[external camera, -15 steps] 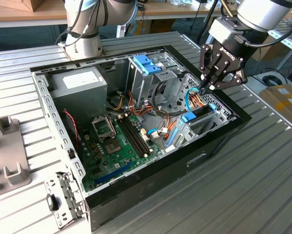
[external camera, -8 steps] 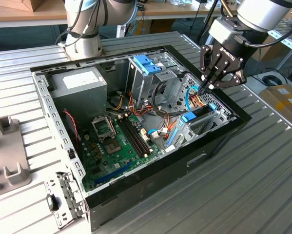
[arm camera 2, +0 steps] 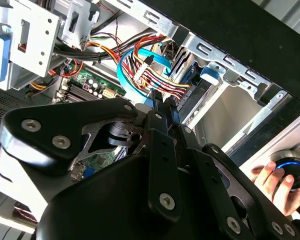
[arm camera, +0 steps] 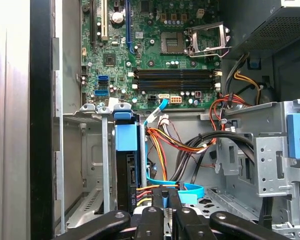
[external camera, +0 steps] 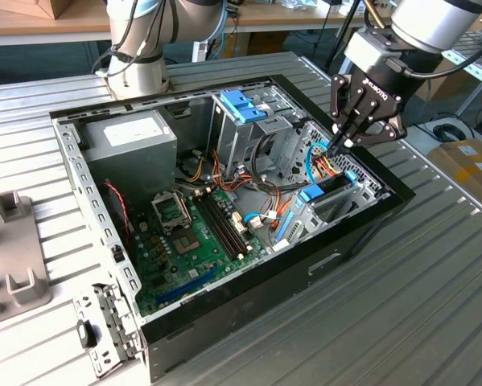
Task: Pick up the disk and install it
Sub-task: 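Insert the second disk wire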
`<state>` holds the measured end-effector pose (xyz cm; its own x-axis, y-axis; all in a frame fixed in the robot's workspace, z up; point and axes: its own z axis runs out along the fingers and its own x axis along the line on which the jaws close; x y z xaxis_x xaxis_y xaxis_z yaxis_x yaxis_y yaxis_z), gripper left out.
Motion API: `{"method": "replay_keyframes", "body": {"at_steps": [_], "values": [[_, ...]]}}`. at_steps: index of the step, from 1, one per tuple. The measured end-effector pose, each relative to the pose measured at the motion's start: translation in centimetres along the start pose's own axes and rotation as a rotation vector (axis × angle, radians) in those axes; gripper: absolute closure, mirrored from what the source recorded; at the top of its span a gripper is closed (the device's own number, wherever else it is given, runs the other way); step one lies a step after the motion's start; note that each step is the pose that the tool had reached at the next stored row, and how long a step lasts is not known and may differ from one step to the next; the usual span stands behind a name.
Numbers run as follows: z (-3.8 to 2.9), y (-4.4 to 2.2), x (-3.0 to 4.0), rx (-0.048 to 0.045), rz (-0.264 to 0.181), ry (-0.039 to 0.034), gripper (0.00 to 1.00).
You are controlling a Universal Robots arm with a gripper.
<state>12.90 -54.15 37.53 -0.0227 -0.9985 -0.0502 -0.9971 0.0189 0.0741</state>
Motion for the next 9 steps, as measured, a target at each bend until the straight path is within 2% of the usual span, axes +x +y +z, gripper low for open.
{"method": "replay_keyframes", "body": {"at_steps": [9], "values": [[-0.03,0.02,0.22,0.0,0.0,0.0003,0.84]]}}
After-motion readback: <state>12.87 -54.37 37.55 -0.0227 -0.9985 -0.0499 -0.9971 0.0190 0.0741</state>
